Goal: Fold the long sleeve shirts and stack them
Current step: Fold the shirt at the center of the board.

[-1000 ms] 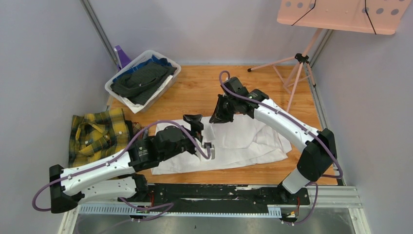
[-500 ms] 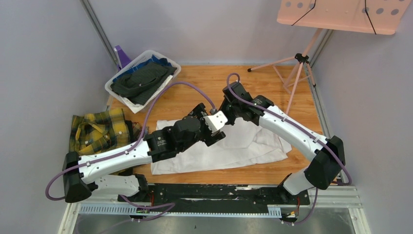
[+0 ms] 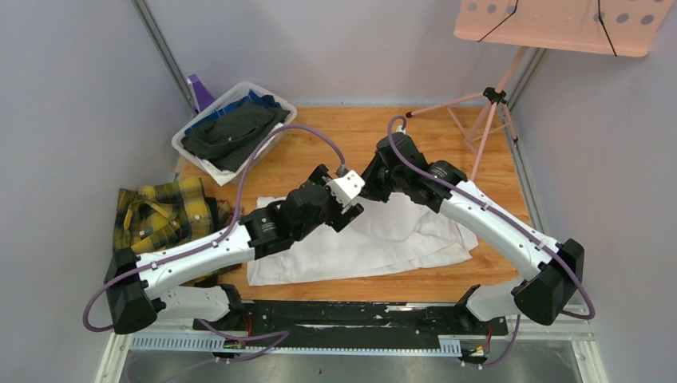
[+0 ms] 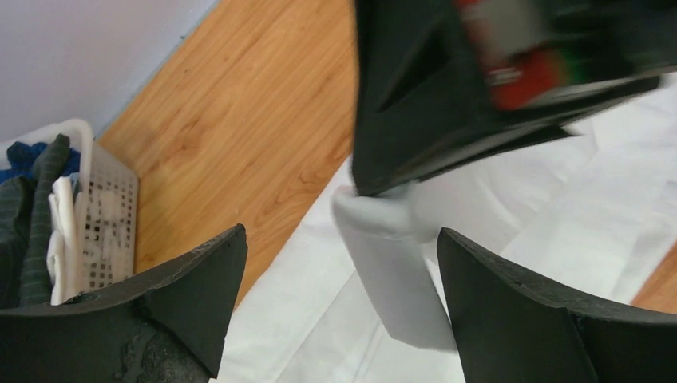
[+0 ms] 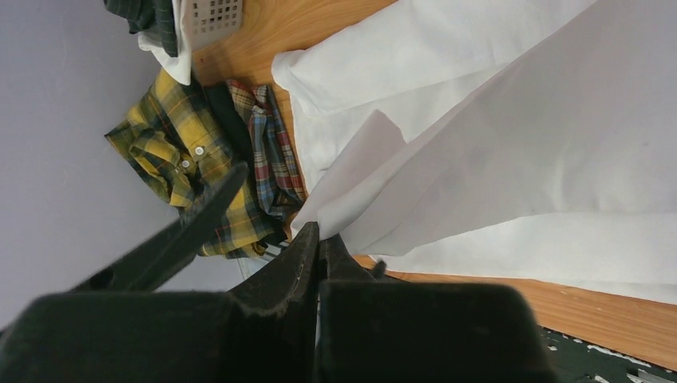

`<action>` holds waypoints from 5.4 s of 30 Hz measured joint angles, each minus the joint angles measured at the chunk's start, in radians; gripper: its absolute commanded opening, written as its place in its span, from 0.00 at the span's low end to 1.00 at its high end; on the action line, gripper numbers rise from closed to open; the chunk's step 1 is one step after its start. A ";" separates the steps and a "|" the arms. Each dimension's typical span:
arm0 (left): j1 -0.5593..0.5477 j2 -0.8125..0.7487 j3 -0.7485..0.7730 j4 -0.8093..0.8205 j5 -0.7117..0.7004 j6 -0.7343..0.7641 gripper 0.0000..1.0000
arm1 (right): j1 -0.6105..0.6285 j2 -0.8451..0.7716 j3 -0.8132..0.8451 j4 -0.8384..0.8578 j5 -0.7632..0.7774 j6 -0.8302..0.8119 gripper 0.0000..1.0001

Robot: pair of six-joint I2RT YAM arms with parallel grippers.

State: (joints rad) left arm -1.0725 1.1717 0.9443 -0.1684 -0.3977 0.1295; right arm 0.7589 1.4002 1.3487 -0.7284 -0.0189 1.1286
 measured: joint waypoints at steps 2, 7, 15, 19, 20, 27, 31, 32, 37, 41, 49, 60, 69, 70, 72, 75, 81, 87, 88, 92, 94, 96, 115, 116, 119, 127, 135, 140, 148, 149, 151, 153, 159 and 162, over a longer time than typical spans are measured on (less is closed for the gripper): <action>0.041 -0.001 0.000 -0.008 0.017 0.003 0.84 | 0.000 -0.021 -0.010 0.005 0.001 0.000 0.00; 0.106 -0.026 0.000 -0.052 0.090 0.010 0.69 | 0.000 -0.037 -0.023 0.009 0.000 0.000 0.00; 0.106 -0.050 0.024 -0.097 0.309 0.018 0.26 | 0.010 -0.037 -0.027 0.009 0.000 0.000 0.00; 0.106 -0.047 0.047 -0.130 0.390 0.037 0.04 | 0.011 -0.037 -0.029 0.008 0.000 0.000 0.00; 0.106 -0.047 0.048 -0.133 0.396 0.042 0.01 | 0.011 -0.037 -0.031 0.009 0.000 0.000 0.00; 0.106 -0.039 0.092 -0.193 0.418 0.125 0.00 | 0.013 -0.080 -0.069 0.006 0.012 -0.024 0.30; 0.105 -0.013 0.225 -0.310 0.534 0.217 0.00 | -0.029 -0.177 -0.089 -0.039 0.047 -0.077 0.46; 0.101 -0.003 0.283 -0.349 0.581 0.250 0.00 | -0.058 -0.207 -0.089 -0.051 0.055 -0.096 0.47; 0.008 0.028 0.469 -0.487 0.703 0.432 0.00 | -0.272 -0.307 -0.064 -0.098 0.066 -0.195 0.50; -0.109 0.072 0.568 -0.603 0.773 0.552 0.00 | -0.390 -0.253 0.003 -0.099 0.074 -0.281 0.46; -0.172 0.179 0.709 -0.731 0.818 0.647 0.00 | -0.423 0.116 0.058 -0.049 0.087 -0.406 0.16; -0.172 0.071 0.497 -0.758 0.777 0.603 0.00 | -0.565 0.259 -0.211 -0.042 0.105 -0.393 0.00; -0.172 0.055 0.317 -0.804 0.652 0.544 0.00 | -0.614 0.406 -0.158 -0.013 0.155 -0.391 0.00; -0.172 0.055 0.317 -0.805 0.644 0.539 0.00 | -0.618 0.422 -0.151 -0.014 0.159 -0.393 0.00; -0.171 0.055 0.316 -0.808 0.625 0.535 0.00 | -0.623 0.443 -0.136 -0.019 0.161 -0.395 0.00; -0.153 0.055 0.315 -0.827 0.605 0.533 0.00 | -0.631 0.444 -0.118 -0.018 0.169 -0.399 0.00; 0.024 0.054 0.332 -0.903 0.594 0.526 0.00 | -0.646 0.444 -0.086 -0.024 0.222 -0.418 0.00; 0.280 0.055 0.582 -0.936 0.595 0.553 0.00 | -0.664 0.347 -0.106 -0.050 0.209 -0.424 0.47; 0.291 0.055 0.636 -0.931 0.595 0.559 0.00 | -0.666 0.315 -0.106 -0.052 0.206 -0.424 0.53; 0.293 0.060 0.812 -0.885 0.595 0.573 0.00 | -0.679 0.165 -0.104 -0.060 0.200 -0.420 0.62; 0.293 0.067 0.860 -0.849 0.597 0.573 0.00 | -0.691 0.087 -0.105 -0.062 0.202 -0.412 0.62; 0.293 0.076 0.879 -0.823 0.597 0.572 0.00 | -0.710 0.020 -0.122 -0.055 0.210 -0.396 0.60; 0.255 0.146 0.933 -0.780 0.664 0.571 0.00 | -0.784 -0.068 -0.085 -0.050 0.220 -0.322 0.39; 0.232 0.150 0.941 -0.781 0.672 0.576 0.00 | -0.784 -0.050 -0.034 -0.027 0.208 -0.325 0.36; 0.170 0.164 0.955 -0.781 0.685 0.586 0.00 | -0.768 0.016 0.076 0.027 0.162 -0.339 0.28; 0.047 0.280 0.991 -0.779 0.684 0.584 0.00 | -0.618 0.255 0.050 0.106 -0.102 -0.423 0.05; 0.040 0.295 0.969 -0.772 0.625 0.582 0.00 | -0.603 0.292 -0.193 0.075 -0.145 -0.443 0.00; 0.105 0.219 0.864 -0.770 0.563 0.539 0.00 | -0.626 0.329 -0.196 0.074 -0.070 -0.443 0.00; 0.422 0.090 0.563 -0.732 0.526 0.430 0.00 | -0.629 0.365 -0.184 0.058 -0.016 -0.442 0.00; 0.431 0.077 0.517 -0.731 0.523 0.422 0.00 | -0.629 0.365 -0.177 0.055 -0.013 -0.443 0.00; 0.449 0.056 0.413 -0.721 0.520 0.406 0.00 | -0.629 0.365 -0.160 0.047 -0.004 -0.443 0.00; 0.467 0.055 0.333 -0.719 0.520 0.392 0.00 | -0.628 0.365 -0.142 0.036 0.013 -0.443 0.00; 0.519 0.092 0.273 -0.725 0.521 0.380 0.00 | -0.623 0.365 -0.080 0.013 0.058 -0.452 0.00; 0.528 0.117 0.274 -0.744 0.533 0.379 0.00 | -0.618 0.367 -0.053 0.004 0.078 -0.462 0.00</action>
State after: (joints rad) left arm -0.5442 1.2888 1.2179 -0.9127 0.1349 0.5083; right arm 0.1413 1.7668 1.2953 -0.7242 0.0593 0.6666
